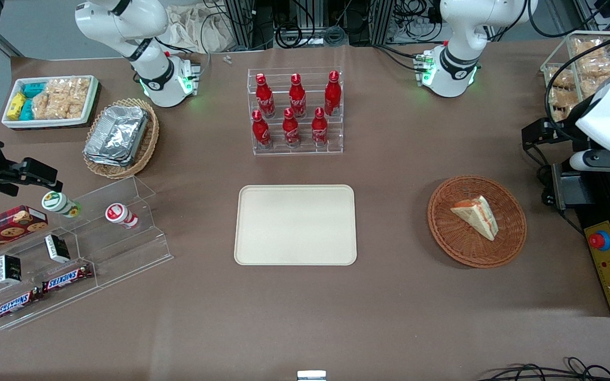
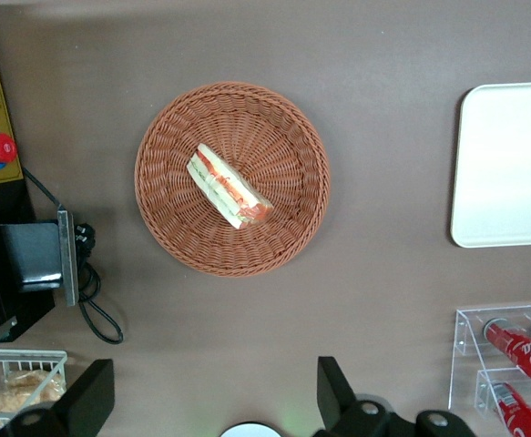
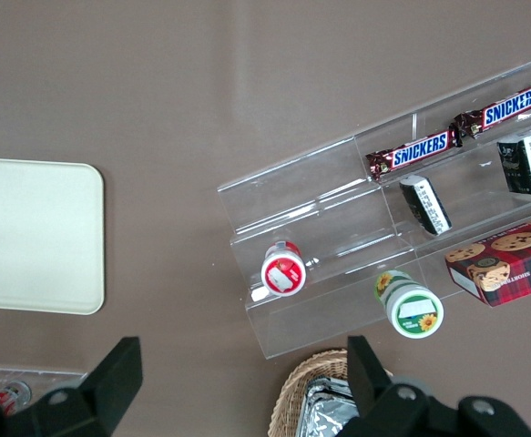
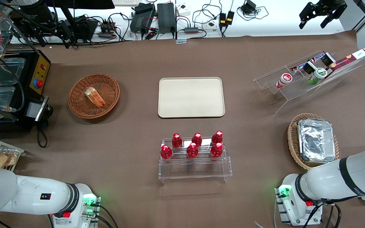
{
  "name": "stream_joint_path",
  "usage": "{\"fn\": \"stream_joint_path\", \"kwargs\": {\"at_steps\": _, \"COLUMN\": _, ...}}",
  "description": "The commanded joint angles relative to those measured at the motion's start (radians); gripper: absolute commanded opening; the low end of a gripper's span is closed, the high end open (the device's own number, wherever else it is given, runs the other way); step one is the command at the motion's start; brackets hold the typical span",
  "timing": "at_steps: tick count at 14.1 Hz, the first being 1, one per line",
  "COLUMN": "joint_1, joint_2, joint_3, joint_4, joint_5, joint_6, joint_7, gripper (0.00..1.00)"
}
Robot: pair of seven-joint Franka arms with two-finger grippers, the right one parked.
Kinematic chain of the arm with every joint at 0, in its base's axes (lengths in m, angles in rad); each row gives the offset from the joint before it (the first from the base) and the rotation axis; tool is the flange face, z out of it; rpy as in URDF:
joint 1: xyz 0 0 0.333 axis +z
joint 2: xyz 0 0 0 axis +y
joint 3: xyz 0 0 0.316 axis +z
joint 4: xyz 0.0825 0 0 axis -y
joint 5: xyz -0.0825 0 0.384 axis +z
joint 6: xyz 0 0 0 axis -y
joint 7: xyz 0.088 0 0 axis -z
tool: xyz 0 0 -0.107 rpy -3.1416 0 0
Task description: Place sandwich from basket to tray
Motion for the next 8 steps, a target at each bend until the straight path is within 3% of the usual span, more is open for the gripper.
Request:
{"fn": "stream_joint_path", "kwargs": {"at_steps": 1, "joint_1": 0.004, "joint_2": -0.011, "joint_3": -0.016, "joint_4": 0.000, "joint_5": -0.010, "joint_6": -0.013, "joint_7": -0.053, "gripper": 1.00}}
{"fn": "stream_joint_path", "kwargs": {"at_steps": 5, "joint_1": 0.004, "joint_2": -0.010, "joint_3": -0.020, "joint_4": 0.002, "joint_5": -0.009, "joint_6": -0.019, "joint_7": -0.067, "gripper": 1.00}}
{"fn": "stream_joint_path", "kwargs": {"at_steps": 8, "joint_1": 0.005, "joint_2": -0.008, "joint_3": -0.020, "joint_4": -0.003, "joint_5": -0.012, "joint_6": -0.011, "joint_7": -0.226, "gripper": 1.00}}
